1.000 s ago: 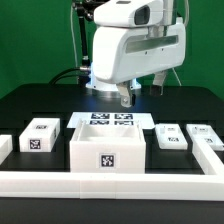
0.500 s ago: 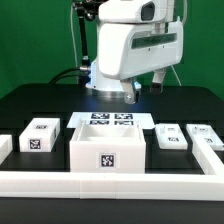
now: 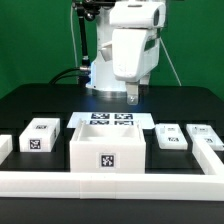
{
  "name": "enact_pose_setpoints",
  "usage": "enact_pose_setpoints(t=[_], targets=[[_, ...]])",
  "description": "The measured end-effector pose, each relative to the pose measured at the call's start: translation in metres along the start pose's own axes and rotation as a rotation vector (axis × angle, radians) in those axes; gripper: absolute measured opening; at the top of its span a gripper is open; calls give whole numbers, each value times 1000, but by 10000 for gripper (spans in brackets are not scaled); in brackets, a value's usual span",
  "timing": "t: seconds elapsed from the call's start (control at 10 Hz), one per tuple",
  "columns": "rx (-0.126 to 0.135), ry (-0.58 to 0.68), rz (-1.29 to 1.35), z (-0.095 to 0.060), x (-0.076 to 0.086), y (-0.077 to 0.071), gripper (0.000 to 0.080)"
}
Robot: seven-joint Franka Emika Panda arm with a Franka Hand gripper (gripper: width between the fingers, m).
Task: Assemble cabinet
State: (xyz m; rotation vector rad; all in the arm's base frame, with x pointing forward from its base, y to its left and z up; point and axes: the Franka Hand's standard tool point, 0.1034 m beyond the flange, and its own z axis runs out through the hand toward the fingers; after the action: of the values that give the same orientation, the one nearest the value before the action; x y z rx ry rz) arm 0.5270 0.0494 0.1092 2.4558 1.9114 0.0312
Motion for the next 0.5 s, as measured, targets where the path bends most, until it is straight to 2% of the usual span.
enact_pose_setpoints(t=[0.1, 0.2, 0.4, 0.5], targets=[[2, -1, 2, 1, -1, -1, 649], [-1, -9, -50, 8, -8, -5, 649], [20, -26, -107, 22, -26, -16, 649], [19, -26, -93, 22, -26, -15, 649]])
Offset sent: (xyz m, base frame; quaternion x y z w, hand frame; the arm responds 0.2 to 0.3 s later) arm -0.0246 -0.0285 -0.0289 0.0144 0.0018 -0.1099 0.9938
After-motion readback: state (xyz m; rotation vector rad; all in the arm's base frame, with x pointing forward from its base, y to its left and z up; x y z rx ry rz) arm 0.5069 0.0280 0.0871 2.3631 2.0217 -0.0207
